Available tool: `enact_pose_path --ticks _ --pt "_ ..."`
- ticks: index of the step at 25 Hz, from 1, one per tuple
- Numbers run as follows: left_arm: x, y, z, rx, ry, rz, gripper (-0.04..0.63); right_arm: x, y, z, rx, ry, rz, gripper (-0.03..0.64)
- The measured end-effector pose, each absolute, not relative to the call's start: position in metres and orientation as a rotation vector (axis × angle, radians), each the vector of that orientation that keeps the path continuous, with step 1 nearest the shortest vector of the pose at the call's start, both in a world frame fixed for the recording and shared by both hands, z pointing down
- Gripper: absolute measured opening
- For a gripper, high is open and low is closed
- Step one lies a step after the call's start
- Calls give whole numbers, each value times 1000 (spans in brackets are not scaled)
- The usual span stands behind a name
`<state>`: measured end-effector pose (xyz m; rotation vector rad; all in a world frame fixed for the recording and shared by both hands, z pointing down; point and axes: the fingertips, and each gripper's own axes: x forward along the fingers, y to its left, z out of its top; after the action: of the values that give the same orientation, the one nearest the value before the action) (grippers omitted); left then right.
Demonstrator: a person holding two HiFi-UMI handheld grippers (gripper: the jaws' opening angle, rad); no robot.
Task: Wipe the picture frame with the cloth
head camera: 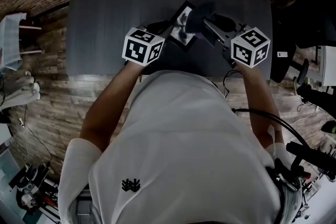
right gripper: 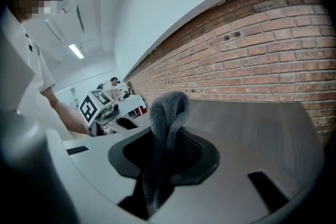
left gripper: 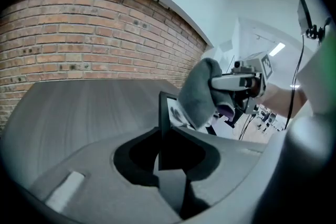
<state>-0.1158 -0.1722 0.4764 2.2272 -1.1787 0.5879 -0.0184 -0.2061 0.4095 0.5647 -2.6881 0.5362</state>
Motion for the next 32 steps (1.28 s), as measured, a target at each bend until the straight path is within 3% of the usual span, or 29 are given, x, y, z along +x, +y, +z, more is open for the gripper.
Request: enact_pose_path --ticks 6,18,32 --pt "-119 -170 479 2210 -1187 569 77 0 -234 391 673 -2711 502 104" --pt "-130 -184 474 2153 -1243 529 77 -43 -138 390 184 -2787 611 104" --pt "-122 -181 477 2155 -1208 508 77 20 -222 407 567 -2738 571 104"
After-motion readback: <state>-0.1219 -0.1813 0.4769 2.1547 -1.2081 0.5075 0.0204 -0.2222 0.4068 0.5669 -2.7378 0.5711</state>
